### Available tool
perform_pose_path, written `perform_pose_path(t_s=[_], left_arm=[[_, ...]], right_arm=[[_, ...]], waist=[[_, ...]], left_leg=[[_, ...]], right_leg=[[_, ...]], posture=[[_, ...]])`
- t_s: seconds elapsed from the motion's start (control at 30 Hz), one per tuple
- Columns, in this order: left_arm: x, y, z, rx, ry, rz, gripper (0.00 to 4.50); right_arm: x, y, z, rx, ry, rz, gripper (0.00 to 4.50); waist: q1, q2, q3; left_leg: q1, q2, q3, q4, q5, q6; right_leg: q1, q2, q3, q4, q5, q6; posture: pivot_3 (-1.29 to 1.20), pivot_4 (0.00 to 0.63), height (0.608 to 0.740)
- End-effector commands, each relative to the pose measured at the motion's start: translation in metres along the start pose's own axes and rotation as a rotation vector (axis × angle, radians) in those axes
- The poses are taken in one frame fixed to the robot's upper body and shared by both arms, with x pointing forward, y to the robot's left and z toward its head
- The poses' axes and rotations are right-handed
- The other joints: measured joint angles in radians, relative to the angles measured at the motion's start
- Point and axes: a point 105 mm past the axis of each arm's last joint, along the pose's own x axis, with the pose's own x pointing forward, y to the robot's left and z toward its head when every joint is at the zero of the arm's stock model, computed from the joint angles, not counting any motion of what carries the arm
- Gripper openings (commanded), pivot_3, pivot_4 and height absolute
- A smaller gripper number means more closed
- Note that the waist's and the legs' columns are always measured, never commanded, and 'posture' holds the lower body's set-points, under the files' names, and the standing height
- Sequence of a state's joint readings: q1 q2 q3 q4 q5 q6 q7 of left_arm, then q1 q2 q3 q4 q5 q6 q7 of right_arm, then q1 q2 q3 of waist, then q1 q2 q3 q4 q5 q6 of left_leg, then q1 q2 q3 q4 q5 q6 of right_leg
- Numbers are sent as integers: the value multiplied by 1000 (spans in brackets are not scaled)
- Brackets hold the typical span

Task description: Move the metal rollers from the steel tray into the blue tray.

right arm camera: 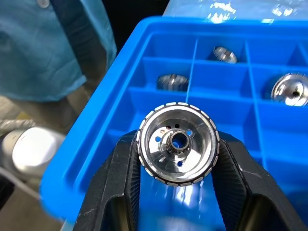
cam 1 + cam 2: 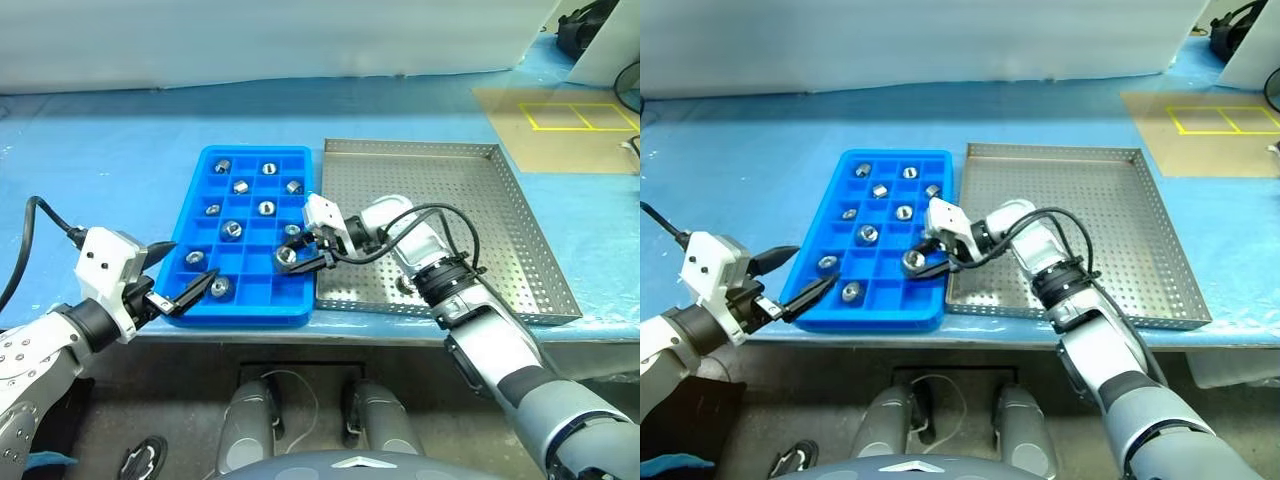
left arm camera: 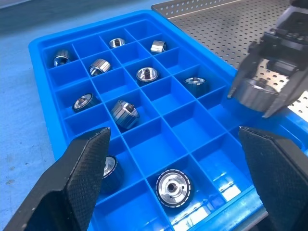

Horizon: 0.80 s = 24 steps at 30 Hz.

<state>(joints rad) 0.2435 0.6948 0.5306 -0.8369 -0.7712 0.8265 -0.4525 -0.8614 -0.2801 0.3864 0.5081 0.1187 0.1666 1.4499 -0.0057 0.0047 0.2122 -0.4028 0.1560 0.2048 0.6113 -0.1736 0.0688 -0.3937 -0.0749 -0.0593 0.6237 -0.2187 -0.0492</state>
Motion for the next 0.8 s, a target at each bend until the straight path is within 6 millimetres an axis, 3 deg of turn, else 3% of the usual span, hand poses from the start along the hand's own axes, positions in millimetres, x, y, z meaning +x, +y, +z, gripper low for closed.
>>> perform_pose_path(t_s=[0.03,0.6,0.8], left_arm=[[0,-3,9,31,-28,-13,4500],[4,-5,10,34,-18,-49,4500],[2,-5,9,31,-14,-46,4500]], right_arm=[[-2,15,12,-28,-30,81,1629],[18,28,23,60,-95,151,1629],[19,25,23,88,-98,141,3563]], waist=[[-3,0,0],[-8,-1,-1],[-7,-1,-1]], left_leg=[[0,0,0,0,0,0],[-1,-1,1,-7,2,-3],[-1,0,1,-7,2,-4]], right_leg=[[0,0,0,0,0,0],[-6,2,3,-1,2,-6],[-6,2,3,-1,2,-5]], posture=[[-221,150,740],[-221,150,740],[-222,150,740]])
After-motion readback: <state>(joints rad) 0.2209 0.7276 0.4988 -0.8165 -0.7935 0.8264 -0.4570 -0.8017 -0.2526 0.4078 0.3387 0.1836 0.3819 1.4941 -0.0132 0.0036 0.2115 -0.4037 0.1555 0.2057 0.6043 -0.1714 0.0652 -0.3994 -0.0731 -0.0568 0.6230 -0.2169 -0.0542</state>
